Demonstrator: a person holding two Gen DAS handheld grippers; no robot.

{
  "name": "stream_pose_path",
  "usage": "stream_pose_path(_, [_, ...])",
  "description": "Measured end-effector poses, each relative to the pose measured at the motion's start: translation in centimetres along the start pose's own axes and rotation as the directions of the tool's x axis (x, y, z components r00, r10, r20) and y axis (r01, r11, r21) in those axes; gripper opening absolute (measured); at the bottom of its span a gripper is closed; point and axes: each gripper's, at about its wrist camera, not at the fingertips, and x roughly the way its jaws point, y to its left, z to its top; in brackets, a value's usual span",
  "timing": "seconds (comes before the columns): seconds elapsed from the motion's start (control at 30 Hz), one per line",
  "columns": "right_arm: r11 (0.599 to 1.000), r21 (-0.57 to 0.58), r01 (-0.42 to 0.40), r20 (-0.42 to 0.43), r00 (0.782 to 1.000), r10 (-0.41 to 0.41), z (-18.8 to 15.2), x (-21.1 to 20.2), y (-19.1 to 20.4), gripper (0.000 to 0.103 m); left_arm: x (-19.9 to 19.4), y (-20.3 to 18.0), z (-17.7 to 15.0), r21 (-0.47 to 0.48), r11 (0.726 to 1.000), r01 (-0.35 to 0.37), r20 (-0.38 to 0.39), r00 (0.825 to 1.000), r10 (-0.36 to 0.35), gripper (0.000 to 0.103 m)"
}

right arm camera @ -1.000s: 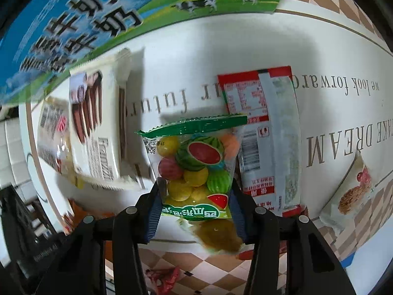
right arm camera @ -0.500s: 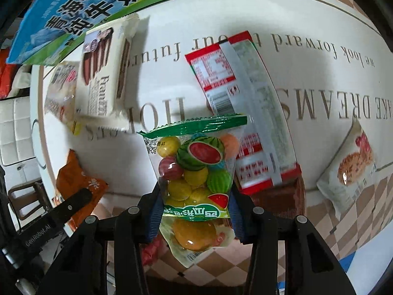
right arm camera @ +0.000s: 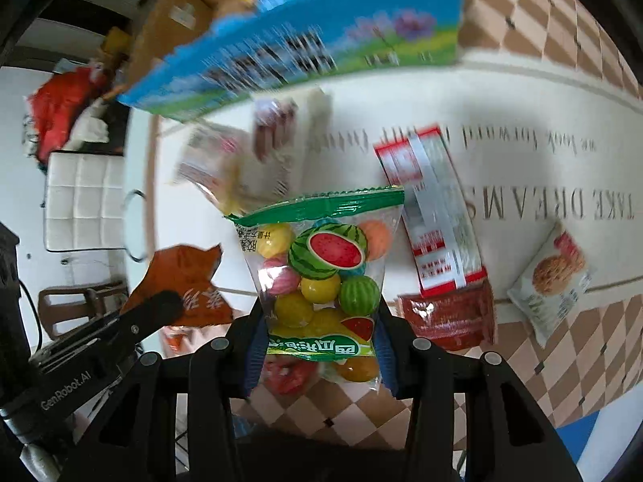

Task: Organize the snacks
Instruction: 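Carry both bags into the box and release them beside the noodle bag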

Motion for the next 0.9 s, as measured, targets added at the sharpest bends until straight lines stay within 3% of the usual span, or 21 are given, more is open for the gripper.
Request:
stream_pose_path(0.17, [0.999, -0.011, -0.045, 0.059, 0.997, 0.046, 1.7, -4.4, 0.5, 0.049, -4.9, 1.1, 2.6, 0.050, 0.997, 0.058, 0.067, 0.996, -0.061, 0.025])
stream_pose_path(0.3, [0.996, -0.022, -0.084, 0.118, 0.989, 0.086, 4.1, -7.6, 2.0, 0.049, -9.5, 0.4, 6.6, 0.086, 0.992, 0.090, 0.134, 0.986, -0.101, 0.025])
stream_pose_path(0.53, [0.996, -0.060, -0.060, 0.233, 0.970, 0.072, 11.0, -11.4, 5.7, 0.049, -14.6, -1.1, 15.0, 0.135, 0.990, 0.034, 0.254, 0.965, -0.068, 0.025])
stream_pose_path(0.7, [0.998, -0.057, -0.030, 0.221, 0.974, 0.042, 16.1, -9.6, 7.3, 0.049, -12.2, -0.8, 20.8, 0.124, 0.992, 0.002, 0.214, 0.976, -0.029, 0.025])
stream_pose_path(0.9, [0.999, -0.037, 0.030, 0.142, 0.990, -0.025, 20.9, -2.6, 7.4, 0.049, -5.8, 0.8, 25.0, 0.104, 0.995, -0.006, 0.069, 0.998, -0.001, 0.025])
